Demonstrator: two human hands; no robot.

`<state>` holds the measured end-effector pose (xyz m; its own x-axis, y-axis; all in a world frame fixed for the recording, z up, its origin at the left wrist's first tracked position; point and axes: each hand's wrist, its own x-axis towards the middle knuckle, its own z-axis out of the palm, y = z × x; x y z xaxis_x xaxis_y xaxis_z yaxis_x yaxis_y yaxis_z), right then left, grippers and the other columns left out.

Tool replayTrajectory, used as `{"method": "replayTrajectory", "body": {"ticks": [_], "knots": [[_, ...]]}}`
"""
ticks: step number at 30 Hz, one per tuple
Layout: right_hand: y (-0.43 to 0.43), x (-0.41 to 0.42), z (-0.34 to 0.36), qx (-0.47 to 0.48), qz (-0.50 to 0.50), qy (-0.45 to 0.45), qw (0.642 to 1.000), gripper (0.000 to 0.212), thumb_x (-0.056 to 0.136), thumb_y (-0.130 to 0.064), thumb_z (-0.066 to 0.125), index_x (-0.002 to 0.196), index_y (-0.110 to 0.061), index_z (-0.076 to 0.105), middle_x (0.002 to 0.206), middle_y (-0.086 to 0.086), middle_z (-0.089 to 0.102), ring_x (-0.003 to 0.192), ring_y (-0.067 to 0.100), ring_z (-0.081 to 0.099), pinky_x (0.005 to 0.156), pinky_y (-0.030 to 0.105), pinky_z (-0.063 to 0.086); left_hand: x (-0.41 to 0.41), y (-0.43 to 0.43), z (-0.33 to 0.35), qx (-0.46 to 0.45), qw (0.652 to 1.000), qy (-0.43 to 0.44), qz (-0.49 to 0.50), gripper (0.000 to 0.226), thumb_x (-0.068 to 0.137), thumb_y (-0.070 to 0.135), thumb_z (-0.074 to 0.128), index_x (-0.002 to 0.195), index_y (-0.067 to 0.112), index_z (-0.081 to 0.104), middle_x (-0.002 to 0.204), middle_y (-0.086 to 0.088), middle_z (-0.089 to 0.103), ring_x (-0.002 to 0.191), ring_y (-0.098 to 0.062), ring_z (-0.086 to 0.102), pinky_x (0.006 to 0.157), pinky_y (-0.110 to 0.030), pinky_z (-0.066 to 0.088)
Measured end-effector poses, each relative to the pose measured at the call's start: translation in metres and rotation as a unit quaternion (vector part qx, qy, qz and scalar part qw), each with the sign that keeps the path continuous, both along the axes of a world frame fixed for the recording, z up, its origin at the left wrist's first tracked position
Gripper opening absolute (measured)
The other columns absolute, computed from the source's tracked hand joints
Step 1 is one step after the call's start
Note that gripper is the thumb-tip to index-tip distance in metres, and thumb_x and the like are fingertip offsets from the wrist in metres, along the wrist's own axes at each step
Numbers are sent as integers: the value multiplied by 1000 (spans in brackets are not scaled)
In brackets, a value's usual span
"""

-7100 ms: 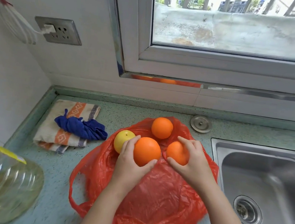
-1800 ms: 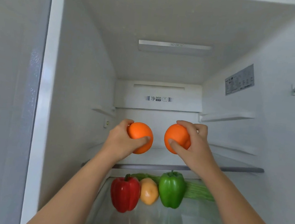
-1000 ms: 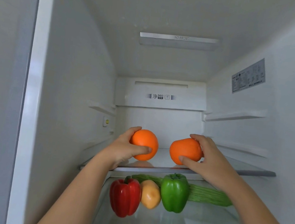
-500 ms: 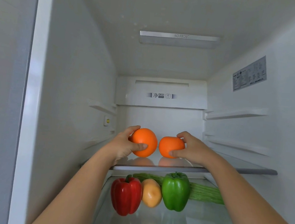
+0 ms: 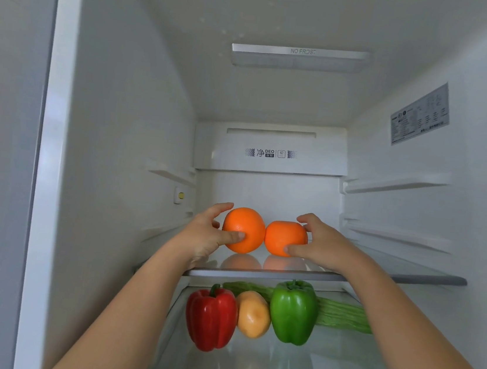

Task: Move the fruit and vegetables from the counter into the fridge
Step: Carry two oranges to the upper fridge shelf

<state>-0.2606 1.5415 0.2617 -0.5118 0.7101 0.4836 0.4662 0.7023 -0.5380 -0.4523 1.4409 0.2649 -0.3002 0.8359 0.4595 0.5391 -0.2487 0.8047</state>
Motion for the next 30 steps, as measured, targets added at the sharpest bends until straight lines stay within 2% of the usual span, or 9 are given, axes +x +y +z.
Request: {"method": "replayTrajectory", "body": {"ticks": [8,11,15,18,22,26,28,30], "knots": [[-3,1,-1,25,-13,12,1000,73,79,-26,68,139,-19,27,140,11,36,116,25,46,84,28,35,4,-4,-1,4,1000,13,13,66,79,18,71,135,32,38,139,-18,34,125,-28,36,90,-34,34],[-8,2,-2,46,-19,22,999,67,81,-26,65,138,-19,30,140,9,36,118,24,45,88,31,38,9,-7,-2,27,996,66,62,67,80,21,71,137,29,36,142,-14,34,129,-27,34,97,-37,34],[-24,5,-4,93,-52,18,994,58,85,-29,58,137,-19,33,139,7,38,119,23,44,90,33,38,22,-16,-7,80,956,213,184,63,85,29,63,140,25,33,142,-11,32,126,-27,37,99,-32,33],[-40,6,-11,129,-79,21,988,52,86,-29,56,134,-19,38,134,6,43,115,24,47,90,36,41,28,-25,-16,122,928,266,228,57,87,31,57,139,21,36,140,-12,33,125,-29,37,101,-38,36],[-66,6,-27,207,-112,28,972,40,87,-27,52,126,-16,47,122,7,52,107,27,51,90,41,40,36,-47,-32,128,888,347,274,51,89,31,54,136,17,40,138,-13,38,124,-31,37,99,-42,37],[-98,6,-52,329,-167,7,930,30,81,-21,59,108,-9,59,106,11,62,95,33,58,85,49,45,49,-80,-59,181,858,394,275,41,80,24,61,118,8,59,117,-19,56,103,-39,55,84,-48,45],[-117,8,-66,332,-176,19,927,31,79,-23,58,105,-8,62,106,12,64,96,33,60,83,51,47,58,-97,-73,201,855,391,275,41,78,28,51,113,9,61,112,-17,60,99,-37,58,84,-48,47],[-138,9,-80,323,-176,13,930,39,78,-30,45,107,-9,62,109,10,64,99,30,60,82,50,48,66,-113,-88,219,854,392,264,42,78,29,45,111,10,62,111,-15,61,101,-35,57,86,-48,46]]}}
